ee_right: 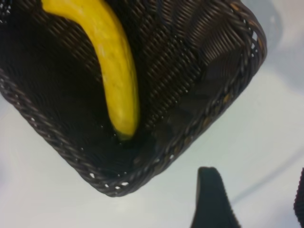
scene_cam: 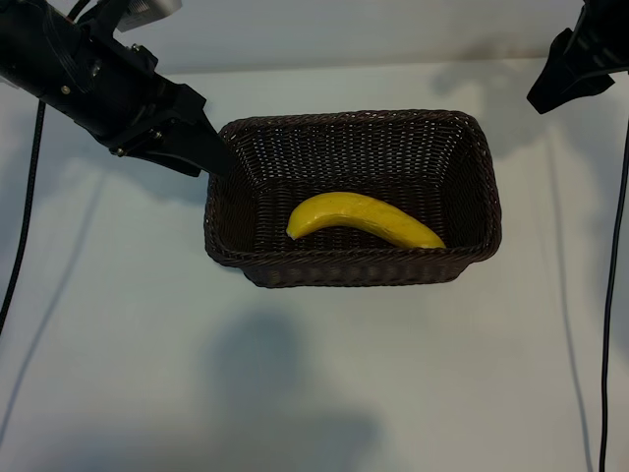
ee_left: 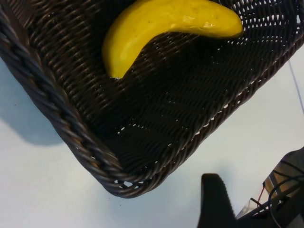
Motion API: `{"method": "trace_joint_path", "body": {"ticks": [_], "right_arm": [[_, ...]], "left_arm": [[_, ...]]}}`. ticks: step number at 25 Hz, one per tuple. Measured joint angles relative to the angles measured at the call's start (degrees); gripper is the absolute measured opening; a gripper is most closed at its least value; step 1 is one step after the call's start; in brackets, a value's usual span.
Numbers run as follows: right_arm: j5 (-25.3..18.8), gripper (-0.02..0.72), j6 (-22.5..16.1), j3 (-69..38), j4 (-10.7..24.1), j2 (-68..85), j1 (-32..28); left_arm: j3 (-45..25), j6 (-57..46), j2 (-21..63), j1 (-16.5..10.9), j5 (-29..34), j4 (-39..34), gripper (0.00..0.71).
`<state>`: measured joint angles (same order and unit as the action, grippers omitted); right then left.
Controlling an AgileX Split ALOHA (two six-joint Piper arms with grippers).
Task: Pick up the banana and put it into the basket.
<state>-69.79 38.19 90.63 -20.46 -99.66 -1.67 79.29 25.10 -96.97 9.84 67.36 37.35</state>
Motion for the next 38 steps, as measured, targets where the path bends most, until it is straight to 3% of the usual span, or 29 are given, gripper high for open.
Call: {"method": "trace_joint_path", "body": {"ticks": [6, 12, 38], "right_arm": [[-0.1, 0.404, 0.7, -5.0, 1.3, 0.2, 0.0], [0.0, 0.376, 1.3, -5.6, -2.0, 1.5, 0.0], [-0.1, 0.354, 1.3, -5.6, -3.0, 4.9, 0.0]], "left_arm": [[0.0, 0.0, 0.0, 0.0, 0.0, 0.0, 0.466], [0.0, 0.0, 0.0, 0.0, 0.0, 0.0, 0.466], [0.0, 0.0, 0.0, 0.0, 0.0, 0.0, 0.466]]}}
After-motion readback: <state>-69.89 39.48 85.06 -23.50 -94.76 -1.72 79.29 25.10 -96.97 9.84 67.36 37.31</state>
